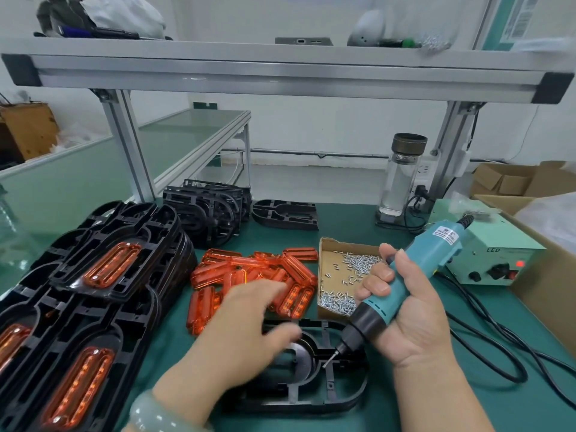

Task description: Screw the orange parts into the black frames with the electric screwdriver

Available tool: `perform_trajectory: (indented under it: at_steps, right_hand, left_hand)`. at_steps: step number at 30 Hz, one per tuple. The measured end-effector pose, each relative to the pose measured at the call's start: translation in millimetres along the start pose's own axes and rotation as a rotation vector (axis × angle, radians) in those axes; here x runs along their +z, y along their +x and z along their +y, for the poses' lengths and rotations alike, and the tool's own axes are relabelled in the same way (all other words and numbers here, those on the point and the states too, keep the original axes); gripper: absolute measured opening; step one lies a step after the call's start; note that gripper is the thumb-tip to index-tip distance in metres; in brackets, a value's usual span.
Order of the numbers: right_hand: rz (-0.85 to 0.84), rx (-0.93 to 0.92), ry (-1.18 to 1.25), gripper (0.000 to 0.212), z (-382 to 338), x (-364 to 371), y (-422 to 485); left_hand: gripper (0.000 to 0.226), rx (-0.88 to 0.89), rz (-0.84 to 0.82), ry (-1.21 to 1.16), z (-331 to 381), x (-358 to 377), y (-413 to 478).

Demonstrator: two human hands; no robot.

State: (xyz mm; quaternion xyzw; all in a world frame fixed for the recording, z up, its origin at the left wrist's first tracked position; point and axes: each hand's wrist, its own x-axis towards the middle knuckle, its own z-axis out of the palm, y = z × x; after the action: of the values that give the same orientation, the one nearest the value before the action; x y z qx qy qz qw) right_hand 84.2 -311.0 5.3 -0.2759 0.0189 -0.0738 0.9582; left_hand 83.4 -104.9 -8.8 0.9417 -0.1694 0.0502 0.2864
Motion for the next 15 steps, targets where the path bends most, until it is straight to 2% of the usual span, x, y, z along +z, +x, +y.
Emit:
perform_trajectory:
  at_steps: [2, 3, 6, 11, 15]
  right_hand:
    - [-0.002, 0.001, -0.009, 0.019, 1, 1, 0]
    - [-0.003, 0.001, -0.013, 0.019, 1, 1, 1]
    - [-0.003, -0.004, -0.020, 0.018, 2, 2, 1]
    - [0.001, 0.006, -0.036, 0.019, 4, 2, 1]
    - [0.007, 0.014, -0.040, 0.019, 6, 2, 0]
  left_hand:
    - [0.058, -0.165, 0.246, 0.098, -9, -2, 12]
    - [0.056, -0.271, 0.302, 0.147, -14, -3, 17]
    - [0.070, -0.494, 0.279, 0.212, -25, 0, 24]
    - [0.077, -0.511, 0.318, 0.314, -32, 10, 25]
    - [0.075, -0.499, 0.379, 0.243, -31, 11, 20]
